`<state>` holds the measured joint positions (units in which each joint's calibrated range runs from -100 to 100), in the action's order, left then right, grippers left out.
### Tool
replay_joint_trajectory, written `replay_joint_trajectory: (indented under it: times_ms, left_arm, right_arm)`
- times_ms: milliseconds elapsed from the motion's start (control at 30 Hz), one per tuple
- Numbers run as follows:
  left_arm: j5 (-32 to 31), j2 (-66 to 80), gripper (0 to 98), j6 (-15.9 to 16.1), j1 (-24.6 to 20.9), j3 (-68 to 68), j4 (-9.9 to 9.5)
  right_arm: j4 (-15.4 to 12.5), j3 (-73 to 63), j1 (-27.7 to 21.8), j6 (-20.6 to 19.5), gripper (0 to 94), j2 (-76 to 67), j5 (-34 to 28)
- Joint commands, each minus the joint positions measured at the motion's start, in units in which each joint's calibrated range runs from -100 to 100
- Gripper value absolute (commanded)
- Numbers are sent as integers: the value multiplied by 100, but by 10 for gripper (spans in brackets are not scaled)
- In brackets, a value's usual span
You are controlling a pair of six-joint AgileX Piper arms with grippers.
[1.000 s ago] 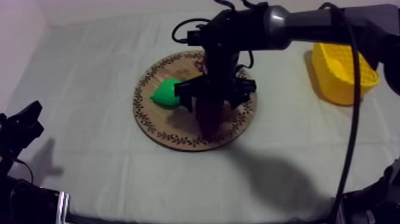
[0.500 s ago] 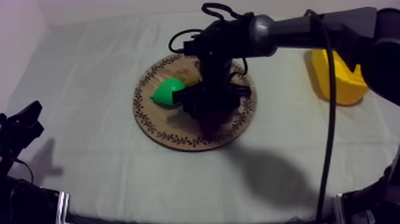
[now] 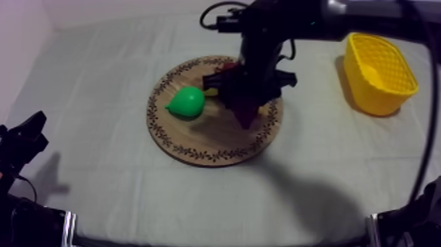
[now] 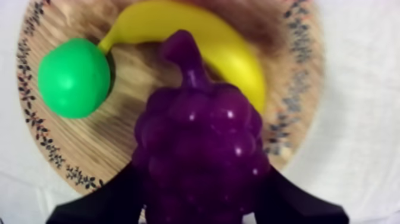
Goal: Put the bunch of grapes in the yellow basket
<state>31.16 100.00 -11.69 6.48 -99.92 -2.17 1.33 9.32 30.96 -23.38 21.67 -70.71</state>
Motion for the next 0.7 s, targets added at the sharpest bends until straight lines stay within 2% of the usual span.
replay_joint_trajectory:
  times_ms: [0,333,500,667]
  left_arm:
    - [-3,0,1,-1,0,3,0]
    - [-3,0,1,-1,0,3,0]
    - [-3,0,1,-1,0,3,0]
    - [-3,0,1,-1,0,3,0]
  right_arm:
    - [152,177,-94,56,335,-631,-3]
    - [525,523,-1027,739,352,-2222,-264]
    - [746,629,-1660,1103,362,-2729,-153]
    - [815,741,-2359,1553,361,-3035,129]
